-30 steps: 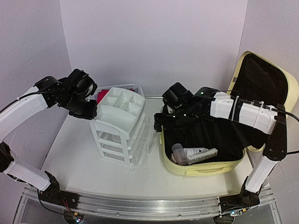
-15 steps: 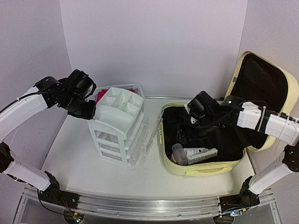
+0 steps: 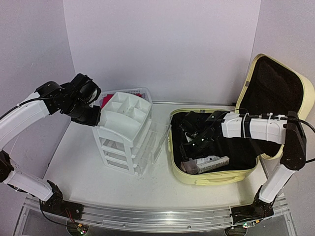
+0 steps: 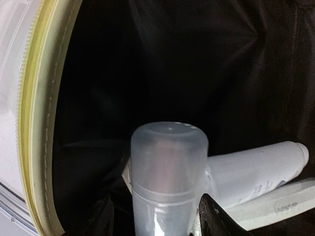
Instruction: Open, take out, and arrange the luggage
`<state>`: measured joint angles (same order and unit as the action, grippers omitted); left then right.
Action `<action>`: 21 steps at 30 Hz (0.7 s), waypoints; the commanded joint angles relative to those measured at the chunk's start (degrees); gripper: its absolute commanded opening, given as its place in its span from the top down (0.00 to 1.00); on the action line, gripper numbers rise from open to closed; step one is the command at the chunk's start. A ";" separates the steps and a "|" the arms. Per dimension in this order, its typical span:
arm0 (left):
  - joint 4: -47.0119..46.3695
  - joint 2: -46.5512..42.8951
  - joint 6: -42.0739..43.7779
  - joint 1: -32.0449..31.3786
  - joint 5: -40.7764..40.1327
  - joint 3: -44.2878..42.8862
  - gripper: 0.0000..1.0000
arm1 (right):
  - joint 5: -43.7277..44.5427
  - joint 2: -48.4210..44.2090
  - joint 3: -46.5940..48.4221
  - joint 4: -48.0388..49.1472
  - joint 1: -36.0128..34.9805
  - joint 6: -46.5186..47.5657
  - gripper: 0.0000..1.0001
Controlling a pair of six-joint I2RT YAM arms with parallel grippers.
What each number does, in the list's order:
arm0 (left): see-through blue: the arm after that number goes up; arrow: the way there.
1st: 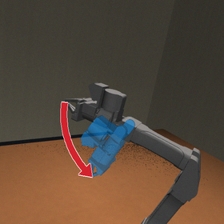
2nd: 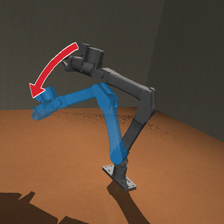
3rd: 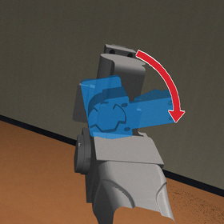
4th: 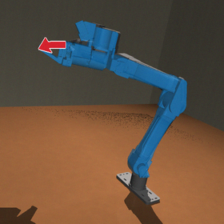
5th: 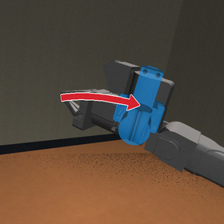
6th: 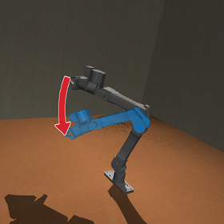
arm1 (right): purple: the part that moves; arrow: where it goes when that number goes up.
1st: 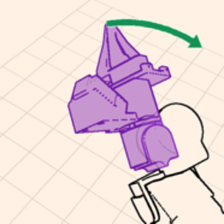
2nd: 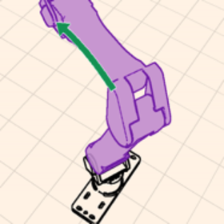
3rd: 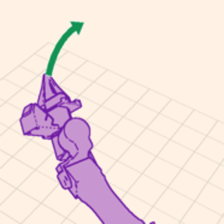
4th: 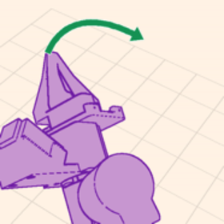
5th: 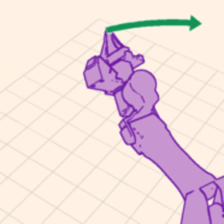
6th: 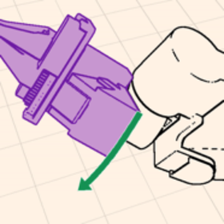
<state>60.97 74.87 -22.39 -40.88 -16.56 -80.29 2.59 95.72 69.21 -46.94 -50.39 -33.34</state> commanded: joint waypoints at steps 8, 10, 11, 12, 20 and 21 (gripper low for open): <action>2.71 -1.31 1.31 0.45 -0.05 1.27 0.84 | -0.05 4.27 -1.95 6.48 -0.58 -3.48 0.44; 2.65 -1.39 1.32 0.45 0.01 1.28 0.83 | 0.76 2.83 -1.83 6.15 -0.54 -3.31 0.49; 2.65 -1.39 1.32 0.45 0.03 1.28 0.83 | 1.64 1.41 -2.07 6.08 -0.54 -3.31 0.51; 2.64 -1.39 1.33 0.45 0.03 1.28 0.83 | 2.43 -0.30 -2.36 6.14 -0.57 -3.31 0.52; 2.62 -1.25 1.41 0.43 0.15 1.56 0.84 | 9.35 -12.96 -4.46 12.21 -0.48 -8.14 0.62; 2.66 -1.21 1.39 0.45 0.32 1.62 0.84 | 9.76 -14.03 -4.90 14.10 -0.44 -9.66 0.61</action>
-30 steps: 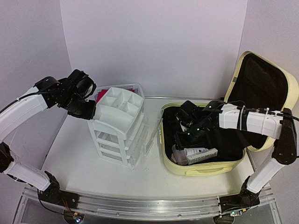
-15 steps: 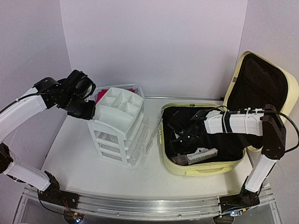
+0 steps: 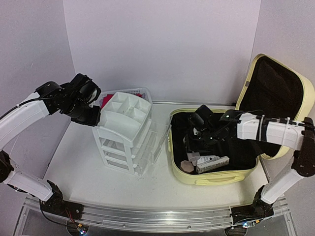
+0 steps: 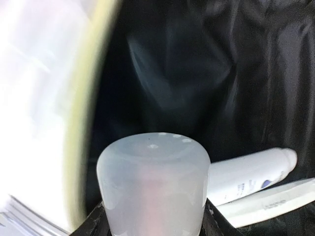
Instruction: Open, take out, and arrange the luggage
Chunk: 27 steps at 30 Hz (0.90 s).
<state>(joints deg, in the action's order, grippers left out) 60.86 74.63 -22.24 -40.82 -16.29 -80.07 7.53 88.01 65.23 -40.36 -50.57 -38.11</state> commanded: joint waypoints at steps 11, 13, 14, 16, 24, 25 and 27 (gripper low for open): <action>2.75 -1.57 1.08 0.39 0.77 1.46 0.84 | -5.62 -1.23 9.33 34.62 -0.67 -25.16 0.62; 2.67 -2.01 1.09 0.39 0.57 1.67 0.84 | -6.29 2.55 12.91 35.08 -1.20 -27.72 0.62; 2.62 -2.19 1.06 0.39 0.45 1.67 0.83 | -6.22 4.19 14.33 35.13 -1.54 -29.12 0.62; 2.56 -2.46 0.98 0.38 0.30 1.76 0.84 | -5.78 6.90 15.90 35.17 -2.12 -32.03 0.61; 2.32 -2.97 1.47 0.39 0.50 2.18 0.83 | 2.86 11.22 17.81 29.44 -6.22 -36.56 0.58; 2.20 -3.07 1.50 0.39 0.41 2.24 0.83 | 2.92 11.55 18.14 29.11 -6.43 -36.19 0.56; 2.16 -3.13 1.50 0.39 0.45 2.29 0.83 | 3.07 12.12 18.57 28.20 -6.64 -35.79 0.53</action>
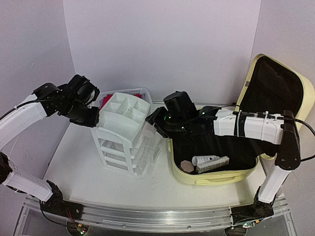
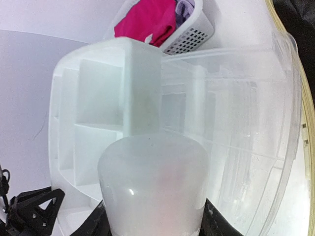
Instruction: Open, take out, and arrange the luggage
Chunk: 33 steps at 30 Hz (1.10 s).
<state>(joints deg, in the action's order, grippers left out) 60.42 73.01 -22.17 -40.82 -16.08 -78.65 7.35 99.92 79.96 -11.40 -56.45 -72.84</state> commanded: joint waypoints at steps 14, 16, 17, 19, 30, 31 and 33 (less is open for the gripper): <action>2.26 -1.62 1.40 0.39 0.75 1.06 0.83 | 1.94 -5.75 5.61 -4.38 -0.89 20.32 0.11; 2.20 -1.41 1.43 0.39 0.70 1.05 0.83 | 2.43 -8.32 4.35 -6.99 -0.94 27.04 0.08; 2.18 -1.24 1.43 0.39 0.82 1.05 0.83 | 2.84 -9.73 2.82 -7.72 -0.86 29.68 0.07; 2.20 -1.29 1.35 0.39 1.12 1.13 0.83 | 5.16 -13.05 -0.95 -9.14 -0.83 33.55 0.07; 2.19 -1.79 1.87 0.39 2.35 1.18 0.83 | -5.36 -18.45 -17.09 -12.74 9.06 30.45 0.49; 2.24 -1.87 1.87 0.38 2.48 1.13 0.83 | -8.10 -16.97 -16.59 -12.31 9.79 30.38 0.55; 2.11 -2.14 1.74 0.39 2.67 1.13 0.83 | -12.13 -14.23 -15.25 -10.64 9.87 30.54 0.60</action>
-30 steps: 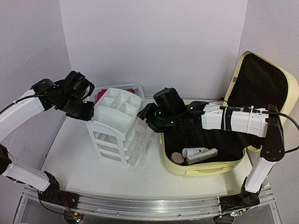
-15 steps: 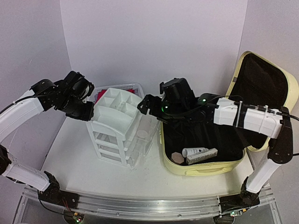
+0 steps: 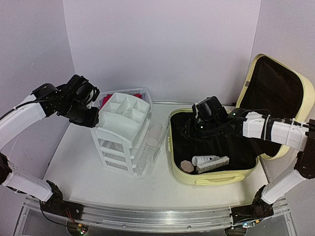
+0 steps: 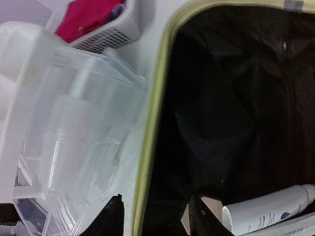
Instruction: Open, take out, and arrange the luggage
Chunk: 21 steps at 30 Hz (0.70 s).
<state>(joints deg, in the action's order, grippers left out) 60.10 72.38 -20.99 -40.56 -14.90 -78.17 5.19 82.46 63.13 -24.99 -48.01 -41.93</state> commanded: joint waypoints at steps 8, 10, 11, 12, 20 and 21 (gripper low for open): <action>2.02 -1.36 -0.36 0.08 3.56 1.09 0.83 | -15.08 16.30 12.81 9.81 -2.62 -1.63 0.60; 1.73 -1.28 -0.53 0.13 4.15 1.17 0.84 | -15.06 18.55 15.28 11.88 -3.53 -2.28 0.60; 1.58 -1.20 -0.58 0.13 4.48 1.18 0.84 | -14.66 19.51 16.49 12.93 -4.09 -2.54 0.60; 1.49 -1.13 -0.69 0.13 4.85 1.18 0.84 | -14.03 20.41 17.58 13.72 -4.60 -2.85 0.58; 0.86 -0.85 -1.64 0.13 5.61 1.91 0.84 | -14.37 27.20 22.84 19.19 -5.52 -6.96 0.52; 0.83 -1.37 -2.05 0.13 4.91 2.29 0.84 | -13.92 26.90 22.53 19.19 -5.52 -6.86 0.50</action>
<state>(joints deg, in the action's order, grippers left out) 60.03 71.92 -22.02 -39.99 -12.23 -77.73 -8.38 108.49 82.67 -11.55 -53.43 -47.16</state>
